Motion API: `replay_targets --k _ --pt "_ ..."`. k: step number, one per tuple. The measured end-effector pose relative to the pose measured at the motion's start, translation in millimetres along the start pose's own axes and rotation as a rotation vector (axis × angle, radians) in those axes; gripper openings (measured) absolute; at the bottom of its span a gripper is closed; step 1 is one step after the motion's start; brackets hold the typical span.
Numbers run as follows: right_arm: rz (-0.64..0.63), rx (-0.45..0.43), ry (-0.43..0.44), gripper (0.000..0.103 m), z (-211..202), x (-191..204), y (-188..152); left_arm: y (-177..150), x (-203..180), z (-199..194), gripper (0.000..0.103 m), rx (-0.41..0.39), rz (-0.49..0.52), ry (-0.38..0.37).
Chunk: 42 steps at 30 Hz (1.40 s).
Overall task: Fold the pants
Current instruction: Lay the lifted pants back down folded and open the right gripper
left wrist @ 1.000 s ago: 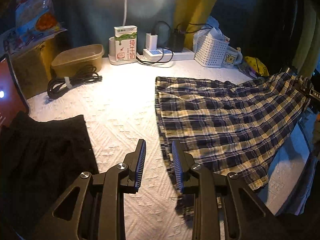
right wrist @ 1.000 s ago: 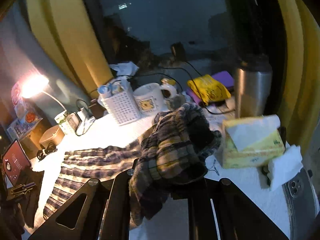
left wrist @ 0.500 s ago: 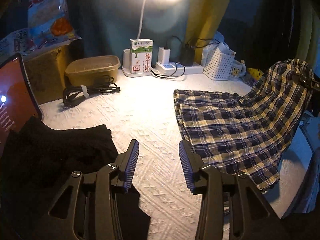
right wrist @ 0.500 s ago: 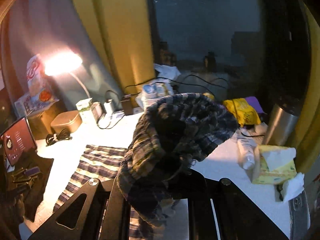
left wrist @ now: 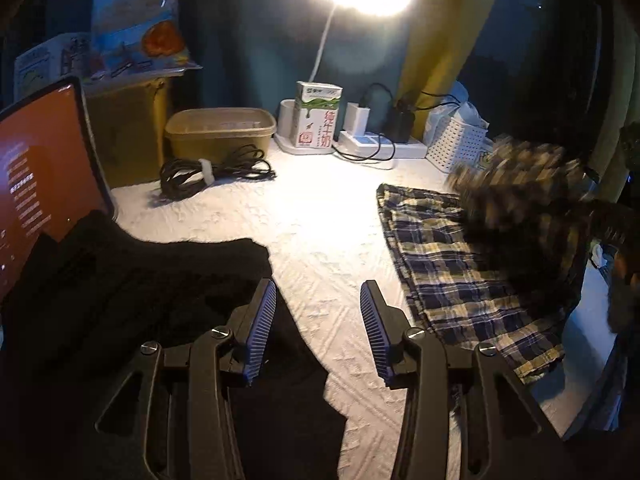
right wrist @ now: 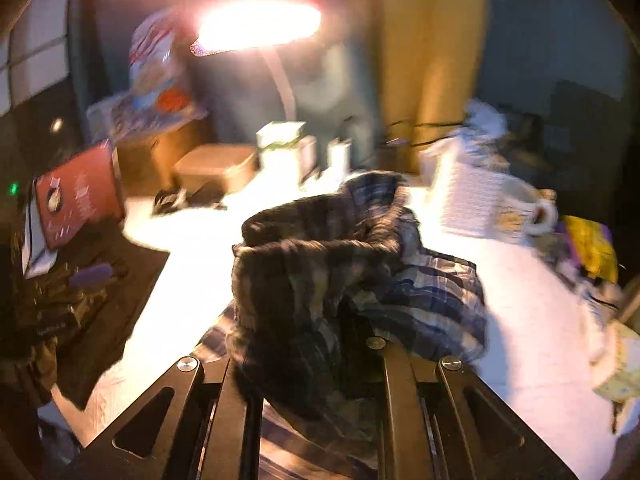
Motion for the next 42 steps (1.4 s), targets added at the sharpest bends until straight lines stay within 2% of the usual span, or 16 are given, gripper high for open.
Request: replay_targets --k 4,8,11,13,16,17,18,19,20,23,27,32,34,35,36,42 --pt "-0.080 0.057 0.017 0.012 33 38 -7 -4 5 -1 0.044 0.007 -0.009 0.014" --pt "-0.093 0.076 0.034 0.012 43 50 -5 -3 3 -3 0.044 0.004 -0.013 0.018" --pt "-0.107 0.126 0.046 0.012 55 56 -11 0 -3 -1 0.044 0.008 -0.003 0.015" --pt "-0.126 0.167 0.059 0.016 63 59 -20 1 -8 0 0.044 0.011 0.007 0.013" --pt "-0.134 0.172 0.073 0.039 67 58 -29 6 -18 3 0.044 0.016 0.025 0.011" --pt "-0.135 0.165 0.073 0.058 64 57 -30 8 -22 4 0.044 0.018 0.033 0.009" --pt "-0.132 0.159 0.085 0.083 62 56 -30 10 -25 5 0.044 0.021 0.040 0.009" --pt "-0.125 0.148 0.119 0.095 57 56 -30 12 -30 6 0.044 0.023 0.048 0.007" --pt "-0.124 0.133 0.139 0.101 52 57 -29 15 -35 6 0.044 0.025 0.058 0.005" --pt "-0.138 0.094 0.144 0.101 37 54 -29 25 -49 8 0.044 0.024 0.086 0.000" --pt "-0.094 0.054 0.148 0.101 19 34 -32 40 -72 14 0.044 0.020 0.125 -0.017" --pt "0.020 0.035 0.097 0.101 13 -24 -42 50 -114 41 0.044 0.071 0.188 -0.097" --pt "0.061 0.038 0.068 0.094 15 -48 -48 51 -128 54 0.044 0.097 0.218 -0.113" --pt "0.075 0.043 0.059 0.086 17 -57 -52 52 -134 62 0.044 0.111 0.235 -0.111" --pt "0.089 0.049 0.049 0.084 19 -67 -57 52 -138 69 0.044 0.122 0.246 -0.106" --pt "0.087 0.089 0.017 0.079 36 -87 -76 52 -129 112 0.044 0.188 0.268 -0.006"
Point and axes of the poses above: each gripper's, at about its wrist camera, not at the fingertips, and z roughly the way its jaws point, x to its left, y to its top, the point moved 10 cm from there along z, roughly the way its jaws point, and after that the axes turned 8 degrees about x, right-handed, at the moved point
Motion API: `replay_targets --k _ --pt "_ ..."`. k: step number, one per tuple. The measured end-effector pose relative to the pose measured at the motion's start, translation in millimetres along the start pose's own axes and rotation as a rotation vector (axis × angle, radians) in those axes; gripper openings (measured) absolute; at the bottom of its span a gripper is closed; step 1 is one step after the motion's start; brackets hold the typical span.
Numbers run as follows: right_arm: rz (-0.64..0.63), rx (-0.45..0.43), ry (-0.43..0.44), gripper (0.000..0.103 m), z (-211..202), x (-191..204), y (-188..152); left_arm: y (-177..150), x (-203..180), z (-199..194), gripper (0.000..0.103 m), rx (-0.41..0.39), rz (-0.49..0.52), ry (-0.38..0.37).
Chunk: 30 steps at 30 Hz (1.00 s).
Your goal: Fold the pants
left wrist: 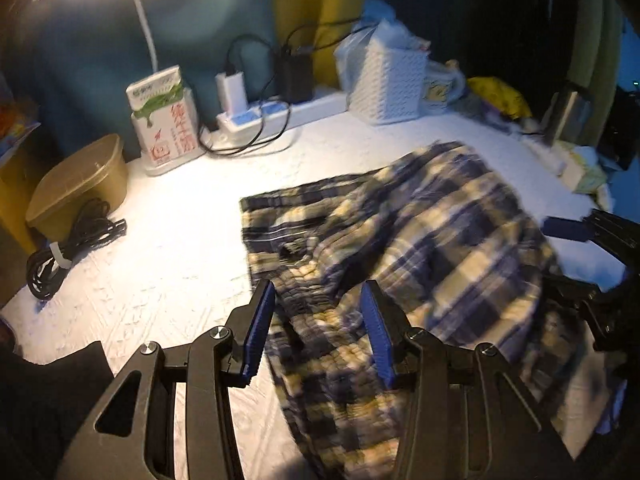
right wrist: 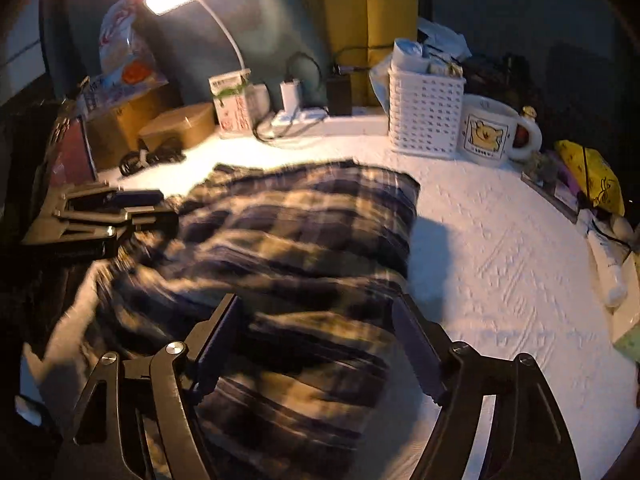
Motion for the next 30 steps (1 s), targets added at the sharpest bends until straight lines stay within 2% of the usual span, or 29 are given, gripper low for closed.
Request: replay_targets --k 6,10,16,19,23,25,27,30 --pt "-0.027 0.099 -0.026 0.077 30 -8 -28 -5 24 19 0.048 0.021 -0.018 0.071" --pt "-0.057 0.100 -0.038 0.077 24 -12 -42 -4 35 19 0.057 0.008 -0.035 0.097" --pt "-0.041 0.101 -0.066 0.077 8 -23 -57 4 42 5 0.057 -0.021 -0.073 0.081" --pt "-0.020 0.095 -0.077 0.077 -2 -27 -62 7 34 -17 0.057 -0.063 -0.087 0.039" --pt "-0.020 0.031 -0.085 0.077 -26 -24 -58 12 14 -59 0.057 -0.172 -0.061 0.015" --pt "-0.062 -0.013 -0.043 0.073 -36 -9 -51 11 -2 -72 0.057 -0.196 -0.044 -0.034" --pt "-0.090 -0.020 -0.019 0.061 -36 3 -48 5 -23 -74 0.057 -0.189 -0.005 -0.073" --pt "-0.119 0.006 0.016 0.049 -20 22 -49 -14 -53 -61 0.057 -0.135 0.068 -0.117"
Point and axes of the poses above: each gripper's, at about its wrist camera, not at the fingertips, and z roughly the way its jaws point, x to its left, y to its top, the point moved 10 cm from there along z, roughly the way its jaws point, and after that the axes turned 8 degrees about x, right-handed, at the moved point
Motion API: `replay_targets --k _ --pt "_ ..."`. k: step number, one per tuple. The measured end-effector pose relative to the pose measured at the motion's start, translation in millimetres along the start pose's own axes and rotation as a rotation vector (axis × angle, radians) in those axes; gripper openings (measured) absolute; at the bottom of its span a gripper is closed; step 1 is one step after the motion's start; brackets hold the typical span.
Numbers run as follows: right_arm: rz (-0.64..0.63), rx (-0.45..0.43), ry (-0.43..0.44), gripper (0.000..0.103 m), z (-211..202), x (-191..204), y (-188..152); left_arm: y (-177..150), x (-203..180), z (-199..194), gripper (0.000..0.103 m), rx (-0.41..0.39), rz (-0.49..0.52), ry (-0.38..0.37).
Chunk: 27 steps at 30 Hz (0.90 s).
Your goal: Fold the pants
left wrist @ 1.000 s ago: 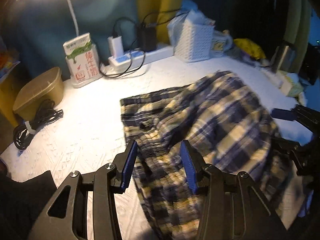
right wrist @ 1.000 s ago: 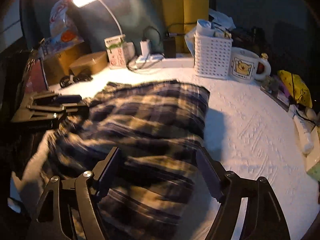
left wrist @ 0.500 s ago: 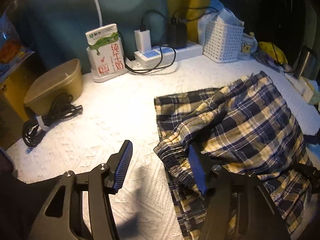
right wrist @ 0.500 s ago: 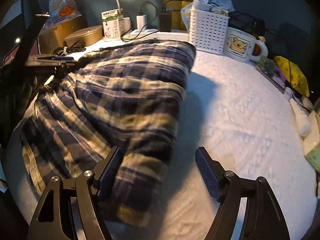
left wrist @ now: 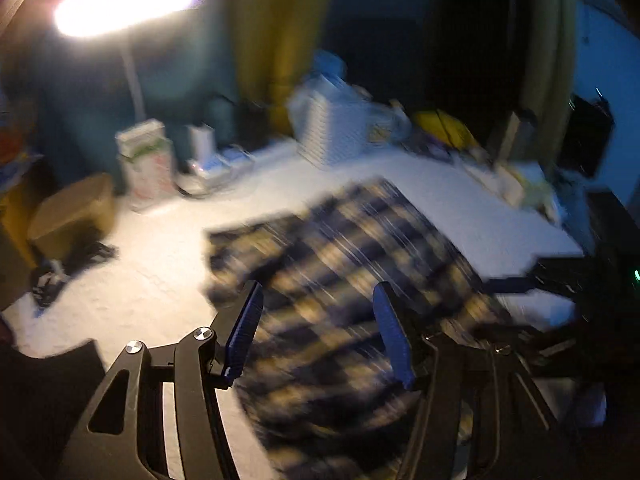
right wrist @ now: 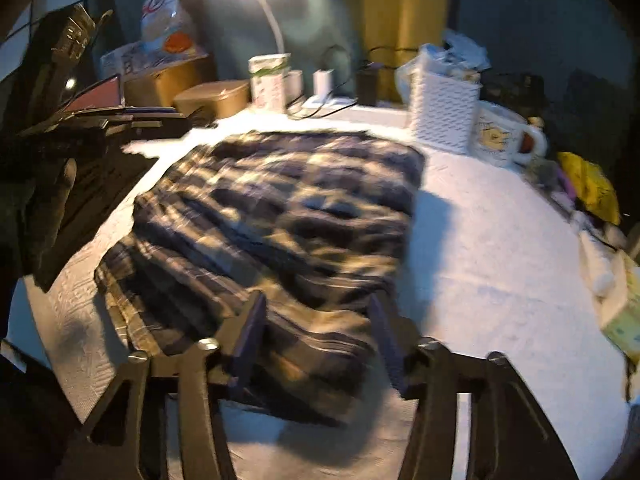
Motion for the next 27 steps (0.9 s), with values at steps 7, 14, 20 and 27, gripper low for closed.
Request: replay_targets --k 7,14,20,27 --pt "0.004 0.063 0.007 0.049 21 6 -16 -43 0 45 0.057 0.152 0.018 0.015" --pt "0.005 0.083 0.024 0.049 9 -3 -27 -41 13 32 0.057 0.156 0.029 0.011" --pt "0.074 0.037 0.043 0.049 -14 -27 -13 -19 54 10 0.057 0.091 -0.046 0.044" --pt "0.094 -0.041 -0.023 0.049 -8 -63 41 10 86 38 0.057 0.076 -0.120 0.044"
Point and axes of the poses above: each gripper's, at about its wrist camera, not at the fingertips, and z roughly the way its jaws point, x to its left, y to its top, the point moved 10 cm from there along z, roughly the way its jaws point, and after that the axes turned 8 degrees about x, right-handed, at the moved point
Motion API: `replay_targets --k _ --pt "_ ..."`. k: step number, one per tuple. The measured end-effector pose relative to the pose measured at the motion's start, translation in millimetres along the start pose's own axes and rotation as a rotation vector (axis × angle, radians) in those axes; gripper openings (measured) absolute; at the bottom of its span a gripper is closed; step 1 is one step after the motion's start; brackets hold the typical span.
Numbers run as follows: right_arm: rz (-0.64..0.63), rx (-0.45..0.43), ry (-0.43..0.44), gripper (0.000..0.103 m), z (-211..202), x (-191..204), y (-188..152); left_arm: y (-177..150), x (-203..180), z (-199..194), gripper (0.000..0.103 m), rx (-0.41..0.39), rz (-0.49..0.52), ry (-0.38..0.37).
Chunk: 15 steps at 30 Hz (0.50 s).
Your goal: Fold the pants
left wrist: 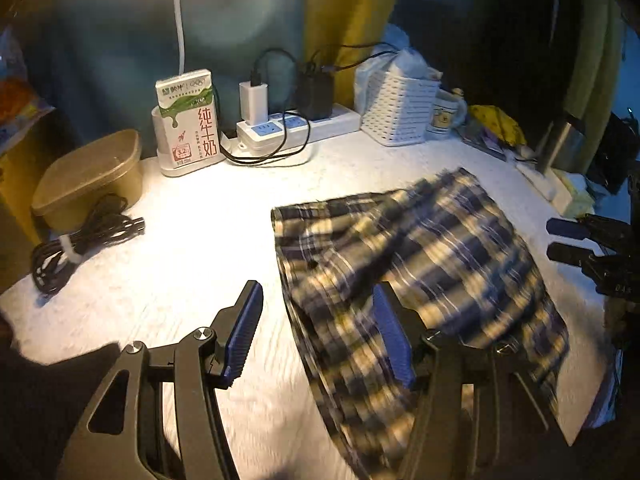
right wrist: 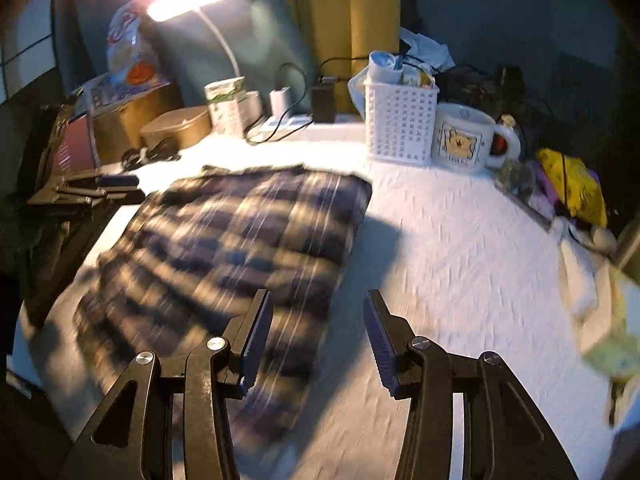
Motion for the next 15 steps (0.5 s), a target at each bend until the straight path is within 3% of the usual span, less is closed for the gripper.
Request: replay_targets --k 7,15 --pt "0.002 0.002 0.020 0.049 41 -2 46 12 6 33 0.057 0.041 -0.011 -0.005" --pt "-0.015 0.066 -0.001 0.049 85 0 55 13 14 60 0.062 0.073 -0.009 0.010"
Point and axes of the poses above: each gripper's, at about its wrist camera, not at the fingertips, and z roughly the way its jaws point, x to its left, y to its top, the point moved 10 cm from there along z, roughly the way its jaws point, and after that the axes turned 8 degrees about x, right-handed, at the moved point
